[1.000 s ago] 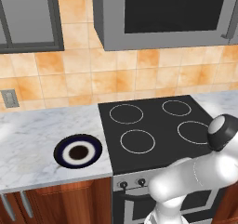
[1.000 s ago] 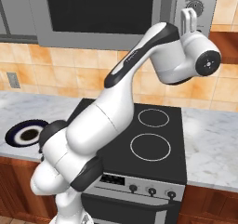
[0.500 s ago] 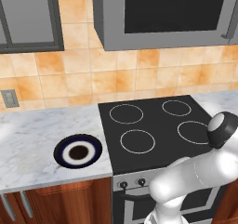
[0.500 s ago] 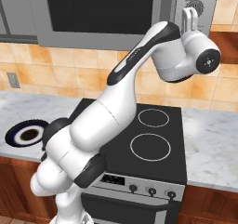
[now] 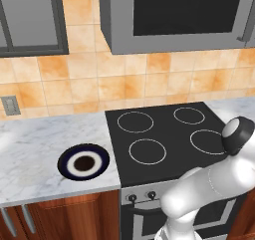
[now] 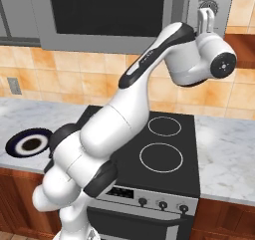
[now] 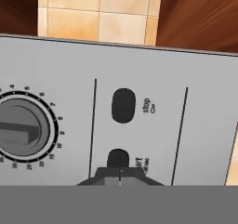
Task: Pick the garlic from the counter and place it in the microwave. Then turn on the microwave.
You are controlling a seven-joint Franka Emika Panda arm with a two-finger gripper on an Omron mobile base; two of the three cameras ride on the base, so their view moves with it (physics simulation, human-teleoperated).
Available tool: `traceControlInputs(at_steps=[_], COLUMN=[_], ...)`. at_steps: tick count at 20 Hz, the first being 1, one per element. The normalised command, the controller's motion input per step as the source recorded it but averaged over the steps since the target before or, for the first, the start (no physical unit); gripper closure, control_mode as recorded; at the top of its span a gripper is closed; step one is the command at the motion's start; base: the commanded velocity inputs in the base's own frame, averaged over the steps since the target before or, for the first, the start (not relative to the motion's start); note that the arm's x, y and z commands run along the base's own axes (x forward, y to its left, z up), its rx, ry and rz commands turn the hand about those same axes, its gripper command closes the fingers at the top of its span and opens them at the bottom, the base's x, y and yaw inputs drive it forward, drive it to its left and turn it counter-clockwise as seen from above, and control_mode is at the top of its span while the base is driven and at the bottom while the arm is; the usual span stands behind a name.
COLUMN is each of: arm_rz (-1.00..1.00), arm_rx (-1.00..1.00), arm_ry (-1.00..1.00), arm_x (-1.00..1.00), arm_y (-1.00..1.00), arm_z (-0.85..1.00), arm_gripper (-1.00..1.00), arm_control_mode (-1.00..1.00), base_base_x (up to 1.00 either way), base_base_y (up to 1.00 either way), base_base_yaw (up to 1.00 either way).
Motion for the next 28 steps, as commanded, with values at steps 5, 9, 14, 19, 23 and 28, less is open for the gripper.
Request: traceControlInputs(at_steps=[5,9,14,19,23,28], arm_rz=[0.0,0.0,0.0,-0.01,-0.02,-0.04], arm_rx=[0.03,0.03,0.03,0.05,0.02,0.02], arm_ry=[0.0,0.0,0.0,0.0,0.0,0.0], arm_x=[0.11,0.11,0.14,0.17,-0.26,-0.65], arm_y=[-0.07,-0.04,0.0,-0.06,-0.11,-0.2], arm_z=[0.0,0.0,0.0,0.0,-0.01,0.0], arm_gripper=[1.0,1.0,1.0,1.0,1.0,1.0], arm_control_mode=[-1.0,-1.0,-1.0,-1.0,-1.0,-1.0], base_base_x=[0.0,0.0,0.0,0.0,0.0,0.0], base_base_y=[0.0,0.0,0.0,0.0,0.0,0.0], base_base_yaw=[0.0,0.0,0.0,0.0,0.0,0.0])
